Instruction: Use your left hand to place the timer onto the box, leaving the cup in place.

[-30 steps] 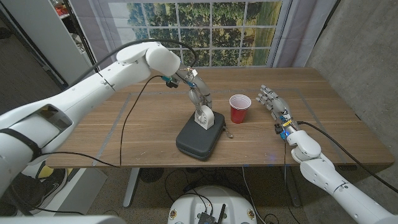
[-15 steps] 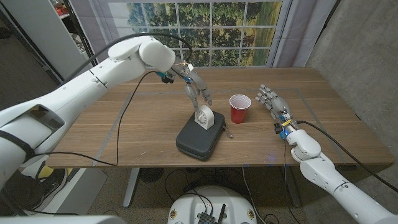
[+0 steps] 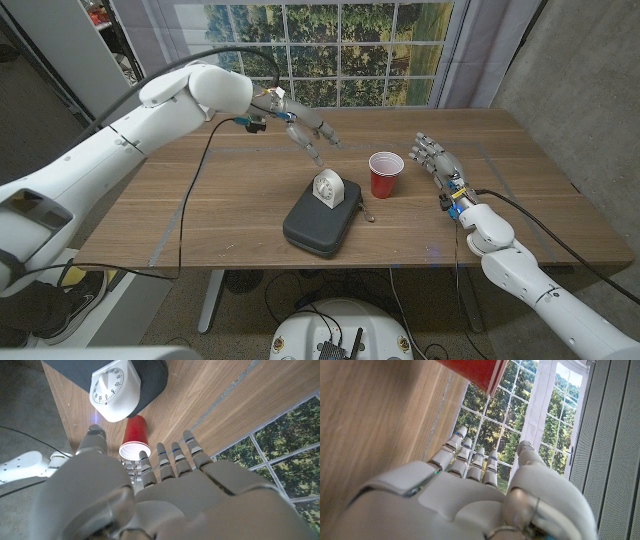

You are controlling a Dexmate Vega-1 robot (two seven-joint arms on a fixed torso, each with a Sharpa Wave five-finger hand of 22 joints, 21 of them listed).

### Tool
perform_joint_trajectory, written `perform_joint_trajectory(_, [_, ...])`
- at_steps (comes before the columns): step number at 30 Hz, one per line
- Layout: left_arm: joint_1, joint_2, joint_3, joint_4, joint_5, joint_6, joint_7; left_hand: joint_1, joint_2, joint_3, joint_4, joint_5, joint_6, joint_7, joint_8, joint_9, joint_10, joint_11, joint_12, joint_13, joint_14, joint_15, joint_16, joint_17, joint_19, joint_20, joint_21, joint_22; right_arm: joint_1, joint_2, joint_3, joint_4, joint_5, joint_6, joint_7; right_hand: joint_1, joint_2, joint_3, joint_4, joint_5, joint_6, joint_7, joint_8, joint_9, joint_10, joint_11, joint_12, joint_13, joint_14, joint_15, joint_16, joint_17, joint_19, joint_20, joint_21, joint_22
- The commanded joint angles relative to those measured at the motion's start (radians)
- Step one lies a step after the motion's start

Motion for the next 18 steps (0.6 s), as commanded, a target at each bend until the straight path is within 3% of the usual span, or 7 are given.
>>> perform_joint_trajectory(1, [0.198,0.048,-0.149,0.046,-0.265,-0.048,0.259,-0.023,0.006,-0.003,0.007,-0.001,-0.010,0.015,-0.003,-0.002,-0.003,0.010,0.009,-0.004,0.007,-0.009,0.010,0.001,0.004,0.014,-0.002,0.001,0.030,0.001,-0.009,0.002,-0.010,-0.022,-0.005,0.003,0.010,-0.001,0.000,0.004,0.008,0.001,0.006,0.006,0.005,-0.005,0.000,0.006,0.010,-0.108,0.006,0.004,-0.002,0.005,0.004,0.002])
perform_joint_trajectory(12, [0.291,-0.013,-0.186,0.157,-0.515,-0.160,0.341,-0.035,0.020,-0.002,0.013,0.000,0.000,0.028,0.008,-0.006,0.023,0.007,0.022,-0.015,0.040,-0.037,0.023,-0.001,0.027,0.009,-0.001,0.000,0.055,-0.001,-0.009,0.013,-0.014,-0.034,-0.006,0.002,0.010,-0.001,0.000,0.004,0.007,-0.001,0.006,0.006,0.005,-0.007,0.000,0.006,0.010,-0.106,0.006,0.004,-0.003,0.006,0.004,0.002])
perform_joint_trajectory(18, [0.317,-0.034,-0.182,0.182,-0.553,-0.181,0.377,-0.035,0.024,0.000,0.012,0.000,0.011,0.031,0.013,-0.007,0.029,0.005,0.025,-0.019,0.047,-0.043,0.025,-0.003,0.033,0.009,-0.001,0.000,0.080,-0.003,-0.011,0.030,-0.014,-0.044,0.004,0.003,0.010,-0.001,0.000,0.004,0.007,-0.001,0.006,0.006,0.005,-0.005,0.000,0.006,0.010,-0.108,0.006,0.004,-0.003,0.007,0.004,0.002])
